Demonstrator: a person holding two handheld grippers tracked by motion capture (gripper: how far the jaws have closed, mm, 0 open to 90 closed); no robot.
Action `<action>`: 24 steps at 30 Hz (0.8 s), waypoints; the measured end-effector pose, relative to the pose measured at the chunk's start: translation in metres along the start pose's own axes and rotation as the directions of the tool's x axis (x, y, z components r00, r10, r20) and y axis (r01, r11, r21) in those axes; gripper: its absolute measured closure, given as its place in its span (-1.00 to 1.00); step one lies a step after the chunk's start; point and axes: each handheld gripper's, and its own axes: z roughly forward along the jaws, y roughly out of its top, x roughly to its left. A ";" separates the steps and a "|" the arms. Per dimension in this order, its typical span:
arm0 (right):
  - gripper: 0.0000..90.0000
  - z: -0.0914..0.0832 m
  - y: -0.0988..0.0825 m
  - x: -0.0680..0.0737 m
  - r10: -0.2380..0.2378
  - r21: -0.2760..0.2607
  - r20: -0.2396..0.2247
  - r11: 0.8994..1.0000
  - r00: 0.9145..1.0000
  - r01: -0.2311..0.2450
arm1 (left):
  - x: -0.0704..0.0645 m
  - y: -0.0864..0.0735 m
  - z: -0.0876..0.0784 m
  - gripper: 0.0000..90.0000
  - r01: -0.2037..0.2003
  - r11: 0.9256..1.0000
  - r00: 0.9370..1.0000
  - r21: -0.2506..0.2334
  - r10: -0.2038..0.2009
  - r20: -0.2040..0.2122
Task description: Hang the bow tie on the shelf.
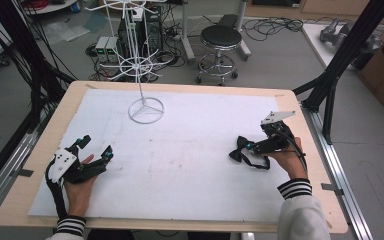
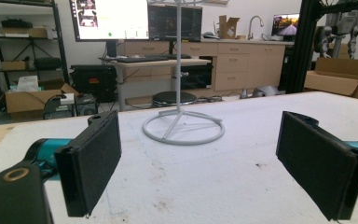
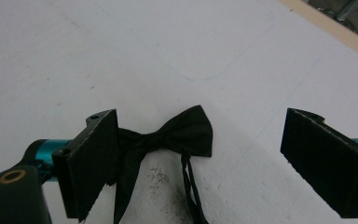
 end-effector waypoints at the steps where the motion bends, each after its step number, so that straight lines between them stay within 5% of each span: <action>1: -0.76 0.002 0.000 -0.001 0.001 0.020 -0.004 1.000 1.000 -0.001 | 0.000 0.000 0.000 -0.68 -0.001 1.000 1.000 0.001 0.001 0.000; 4: -0.76 0.007 0.000 -0.002 -0.018 0.056 -0.013 0.998 1.000 0.019 | 0.000 0.000 0.000 -0.68 0.000 1.000 1.000 0.000 0.000 0.000; 13: -0.76 0.017 -0.004 -0.010 0.068 0.113 -0.023 0.991 0.997 -0.065 | 0.000 0.000 0.000 -0.68 0.000 1.000 1.000 0.001 0.000 -0.001; 16: -0.52 0.020 -0.007 -0.013 0.092 0.154 -0.038 0.984 0.995 -0.085 | 0.000 0.000 0.000 -0.68 0.001 1.000 1.000 0.000 -0.001 0.000; 24: -0.07 0.029 -0.008 -0.011 0.034 0.244 -0.054 0.970 0.998 -0.020 | 0.000 0.000 0.000 -0.68 0.000 1.000 1.000 0.000 0.000 -0.001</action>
